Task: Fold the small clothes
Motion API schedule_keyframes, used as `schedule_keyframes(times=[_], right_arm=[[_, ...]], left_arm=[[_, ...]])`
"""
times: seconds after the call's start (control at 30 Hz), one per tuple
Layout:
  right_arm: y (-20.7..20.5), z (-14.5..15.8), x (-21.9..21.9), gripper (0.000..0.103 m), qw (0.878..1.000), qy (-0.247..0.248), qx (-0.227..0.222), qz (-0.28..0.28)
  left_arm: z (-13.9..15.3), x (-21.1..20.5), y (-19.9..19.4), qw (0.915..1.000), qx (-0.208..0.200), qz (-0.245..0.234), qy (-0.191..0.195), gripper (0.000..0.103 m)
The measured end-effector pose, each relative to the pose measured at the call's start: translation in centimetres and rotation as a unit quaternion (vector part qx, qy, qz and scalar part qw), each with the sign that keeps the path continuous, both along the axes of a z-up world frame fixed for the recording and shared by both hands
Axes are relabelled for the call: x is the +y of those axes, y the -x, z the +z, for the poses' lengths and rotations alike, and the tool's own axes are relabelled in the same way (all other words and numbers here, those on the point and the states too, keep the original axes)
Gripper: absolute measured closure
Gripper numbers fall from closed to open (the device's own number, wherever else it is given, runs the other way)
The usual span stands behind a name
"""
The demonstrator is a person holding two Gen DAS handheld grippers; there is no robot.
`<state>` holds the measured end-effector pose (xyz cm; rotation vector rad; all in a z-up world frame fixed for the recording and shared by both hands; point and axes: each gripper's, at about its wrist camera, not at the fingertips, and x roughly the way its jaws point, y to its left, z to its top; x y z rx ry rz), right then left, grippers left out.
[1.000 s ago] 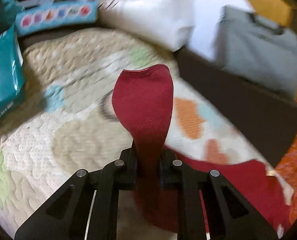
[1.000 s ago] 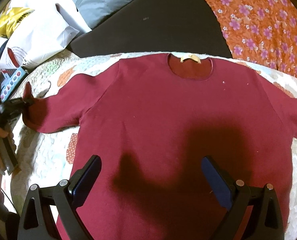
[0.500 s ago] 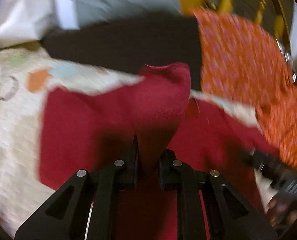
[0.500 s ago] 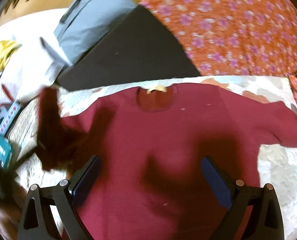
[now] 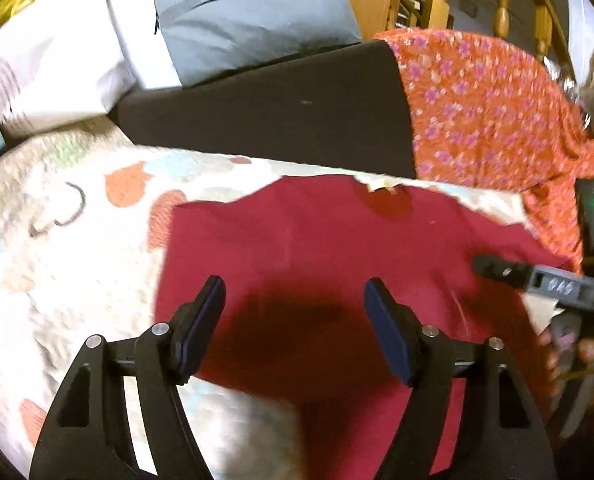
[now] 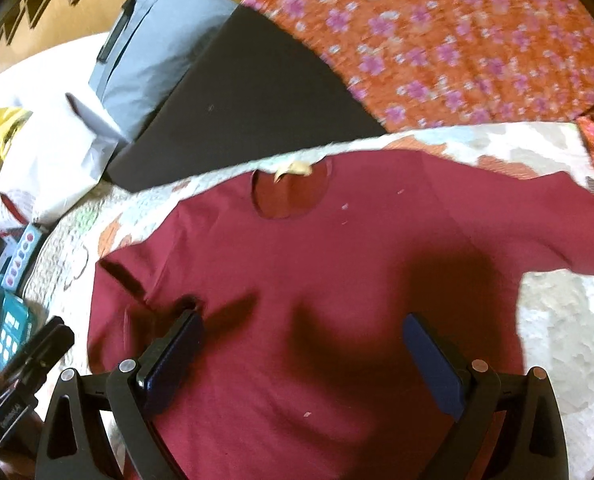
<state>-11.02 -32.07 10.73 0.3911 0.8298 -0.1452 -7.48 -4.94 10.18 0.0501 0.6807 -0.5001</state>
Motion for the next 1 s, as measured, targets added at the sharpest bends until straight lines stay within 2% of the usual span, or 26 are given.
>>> schedule_keyframes(times=[0.07,0.27,0.37,0.47,0.53,0.57,0.6,0.63,0.7,0.87,0.93,1.0], right_arm=[[-0.3,-0.4,0.4,0.004,1.0,-0.015,0.004,0.004],[-0.8,-1.4,2.3,0.004,0.999,-0.027,0.019,0.043],[-0.5,-2.1,4.2,0.004,0.996,-0.032,0.03,0.081],[-0.5,-3.9,6.4,0.006,0.994,-0.002,0.051,0.1],[-0.3,-4.8,7.8,0.016,0.991,0.019,0.055,0.12],[0.0,-4.8,8.9,0.027,0.988,0.067,0.044,0.132],[0.1,-4.7,10.0,0.065,0.98,0.116,0.036,0.155],[-0.2,-4.6,10.5,0.092,0.975,0.14,0.037,0.168],[-0.6,-3.7,10.1,0.099,0.975,0.141,0.024,0.17],[-1.4,0.8,7.5,0.1,0.966,0.211,-0.035,0.147],[-2.0,2.1,6.1,0.1,0.97,0.186,-0.034,0.151],[-2.4,2.1,5.2,0.099,0.978,0.112,-0.015,0.173]], left_arm=[[-0.5,0.2,-0.4,0.9996,-0.013,0.011,-0.022,0.031],[-1.2,2.1,-2.3,0.9973,-0.021,0.059,-0.039,0.031],[-1.2,3.7,-3.4,0.9951,-0.014,0.094,-0.024,0.031],[-1.6,4.9,-4.2,0.9929,0.004,0.119,-0.006,0.031],[-1.8,5.1,-4.6,0.9918,0.009,0.127,-0.006,0.031],[-1.9,5.1,-4.6,0.9914,0.009,0.13,-0.007,0.031],[-1.9,5.1,-4.7,0.9913,0.008,0.131,-0.006,0.031],[-1.8,5.1,-4.8,0.9911,0.008,0.133,-0.004,0.031],[-1.7,5.1,-4.9,0.9907,0.007,0.136,0.004,0.031],[-1.7,5.3,-5.5,0.9892,0.012,0.145,0.018,0.031],[-1.7,5.4,-5.6,0.9888,0.015,0.147,0.024,0.031],[-1.7,5.4,-5.8,0.9886,0.018,0.147,0.029,0.031]])
